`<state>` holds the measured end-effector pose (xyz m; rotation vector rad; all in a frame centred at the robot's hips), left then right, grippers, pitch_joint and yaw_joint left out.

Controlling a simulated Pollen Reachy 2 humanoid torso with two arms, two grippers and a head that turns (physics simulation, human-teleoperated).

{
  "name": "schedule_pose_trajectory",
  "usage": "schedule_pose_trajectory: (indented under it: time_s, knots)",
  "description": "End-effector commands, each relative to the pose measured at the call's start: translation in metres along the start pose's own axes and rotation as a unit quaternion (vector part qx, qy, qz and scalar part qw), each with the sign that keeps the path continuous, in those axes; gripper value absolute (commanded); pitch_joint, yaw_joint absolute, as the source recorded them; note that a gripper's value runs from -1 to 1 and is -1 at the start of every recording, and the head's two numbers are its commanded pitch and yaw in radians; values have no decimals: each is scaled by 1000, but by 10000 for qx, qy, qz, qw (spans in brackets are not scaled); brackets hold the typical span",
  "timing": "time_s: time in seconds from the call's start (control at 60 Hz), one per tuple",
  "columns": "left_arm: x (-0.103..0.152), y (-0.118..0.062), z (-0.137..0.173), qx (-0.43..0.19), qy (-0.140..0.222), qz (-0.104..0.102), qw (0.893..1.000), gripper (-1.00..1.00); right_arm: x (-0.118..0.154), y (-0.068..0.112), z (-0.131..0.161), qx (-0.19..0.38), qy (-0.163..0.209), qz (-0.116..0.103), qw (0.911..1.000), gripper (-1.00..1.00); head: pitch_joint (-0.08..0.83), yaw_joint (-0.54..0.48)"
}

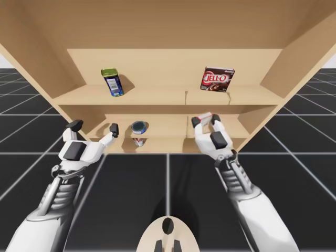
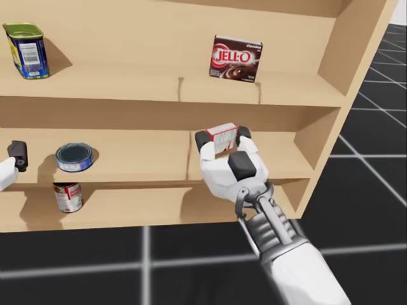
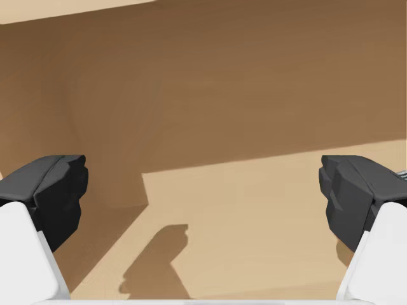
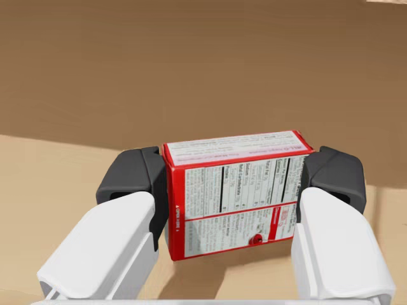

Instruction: Look through the shelves, find the gelatin box, and take it.

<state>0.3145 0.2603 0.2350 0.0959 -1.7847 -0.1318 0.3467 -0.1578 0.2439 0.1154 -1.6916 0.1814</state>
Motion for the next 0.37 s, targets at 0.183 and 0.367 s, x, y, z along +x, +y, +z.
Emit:
schedule_pose_trajectory:
  time_s: [0.183,0.367]
  knots:
    - [1,0,0,6,-14,-5,10000,-1000,57,12,42,187,-650,-91,9977,1000,450,-196]
    - [2,-1,0,-7,-29,-1,10000,-1000,51,15,85,297,-498,-104,9983,1000,451,-198]
